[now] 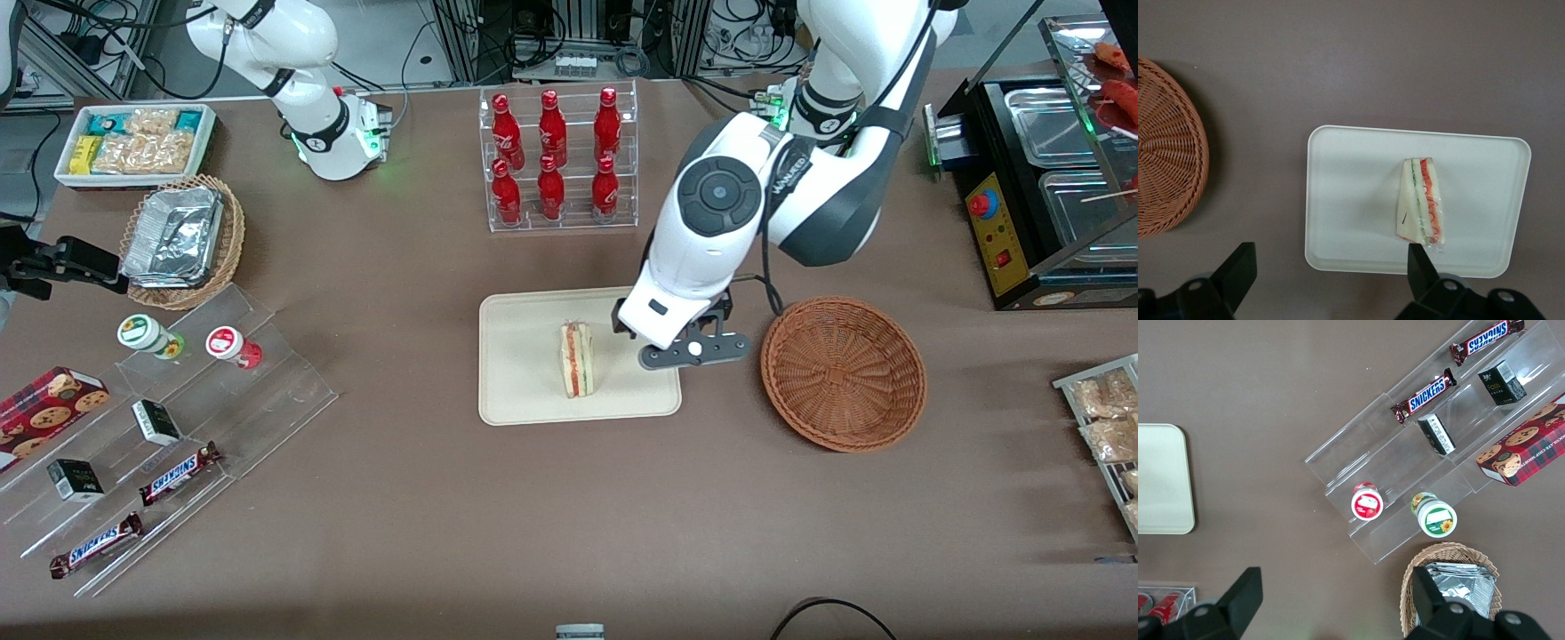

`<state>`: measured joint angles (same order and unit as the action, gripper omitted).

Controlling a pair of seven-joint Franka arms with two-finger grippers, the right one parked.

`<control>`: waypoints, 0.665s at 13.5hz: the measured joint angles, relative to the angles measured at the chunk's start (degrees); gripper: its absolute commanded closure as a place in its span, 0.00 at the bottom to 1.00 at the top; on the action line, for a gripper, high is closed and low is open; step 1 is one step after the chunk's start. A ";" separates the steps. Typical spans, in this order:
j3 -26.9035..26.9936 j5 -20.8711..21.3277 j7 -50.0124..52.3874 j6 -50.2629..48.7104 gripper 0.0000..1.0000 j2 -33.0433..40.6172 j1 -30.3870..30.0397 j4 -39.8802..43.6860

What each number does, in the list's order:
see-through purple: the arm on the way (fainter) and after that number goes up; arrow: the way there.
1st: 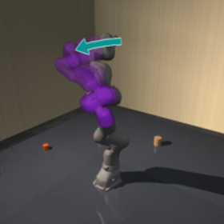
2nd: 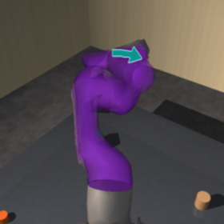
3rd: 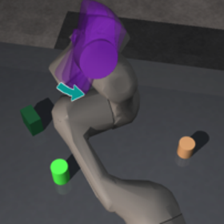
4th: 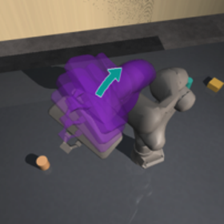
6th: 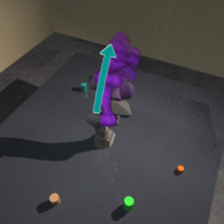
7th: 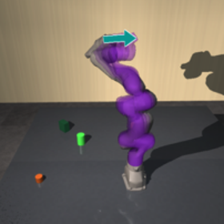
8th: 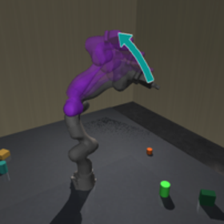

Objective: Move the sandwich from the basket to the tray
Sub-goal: 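Raise the left gripper away from the sandwich on the tray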

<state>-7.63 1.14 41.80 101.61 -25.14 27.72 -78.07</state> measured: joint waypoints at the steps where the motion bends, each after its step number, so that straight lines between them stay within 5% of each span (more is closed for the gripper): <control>1: 0.01 0.00 -0.03 -0.07 0.00 0.51 -0.56 -0.55; 9: -1.48 -4.06 -17.06 -5.36 0.00 9.69 -13.32 -7.39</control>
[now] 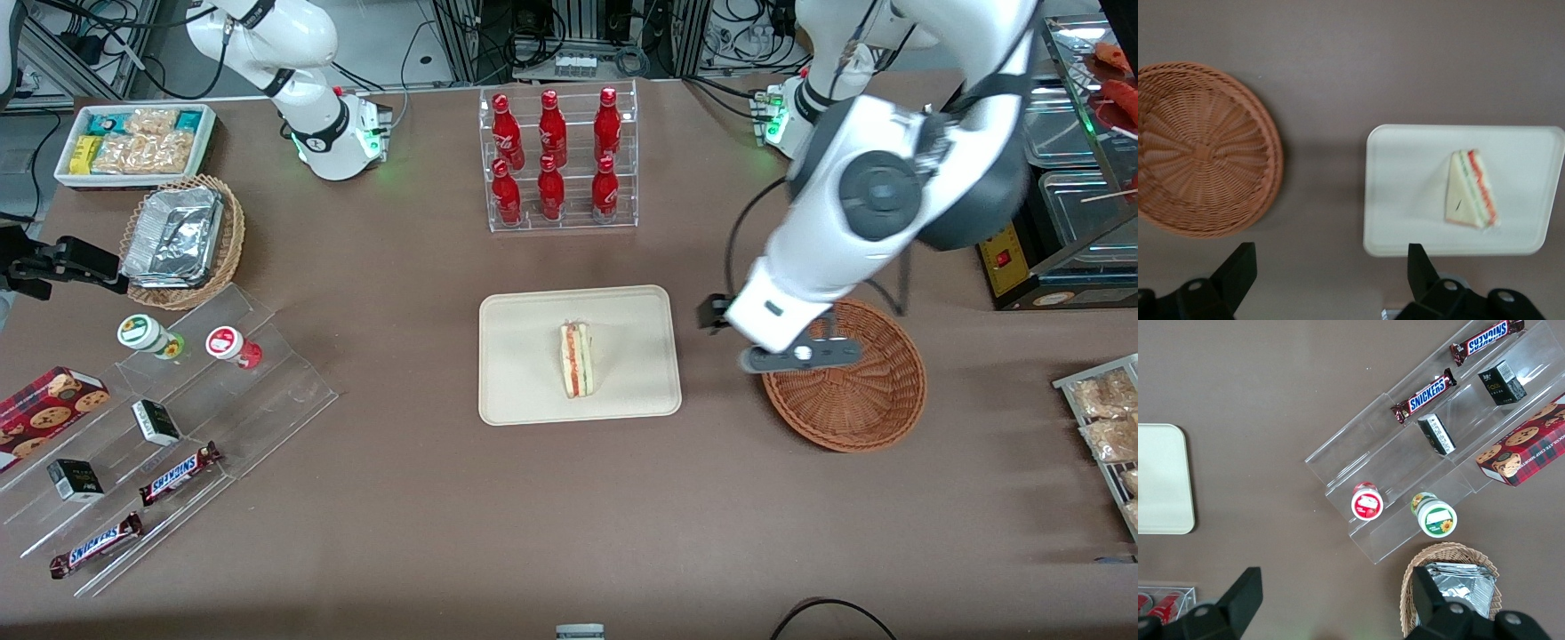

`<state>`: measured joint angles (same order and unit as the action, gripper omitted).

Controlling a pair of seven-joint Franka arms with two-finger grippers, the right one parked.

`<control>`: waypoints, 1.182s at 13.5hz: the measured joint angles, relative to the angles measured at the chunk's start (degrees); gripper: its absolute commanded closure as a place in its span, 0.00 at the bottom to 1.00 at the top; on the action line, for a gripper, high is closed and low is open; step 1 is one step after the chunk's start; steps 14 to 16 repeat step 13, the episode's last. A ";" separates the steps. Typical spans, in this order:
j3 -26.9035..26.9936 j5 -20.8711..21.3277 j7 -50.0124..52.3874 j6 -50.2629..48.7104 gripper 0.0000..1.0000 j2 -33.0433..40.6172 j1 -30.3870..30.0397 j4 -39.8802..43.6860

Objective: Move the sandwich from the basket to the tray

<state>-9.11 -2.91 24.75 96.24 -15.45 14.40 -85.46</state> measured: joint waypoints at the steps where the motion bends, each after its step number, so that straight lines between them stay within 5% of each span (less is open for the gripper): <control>1: -0.85 -0.29 -3.79 -2.63 0.00 1.35 -2.64 -0.53; 7: -3.87 -0.60 -22.21 -15.59 0.00 8.32 -15.81 -1.43; 16: -0.92 -0.14 -24.60 -19.72 0.00 14.95 -17.31 -4.10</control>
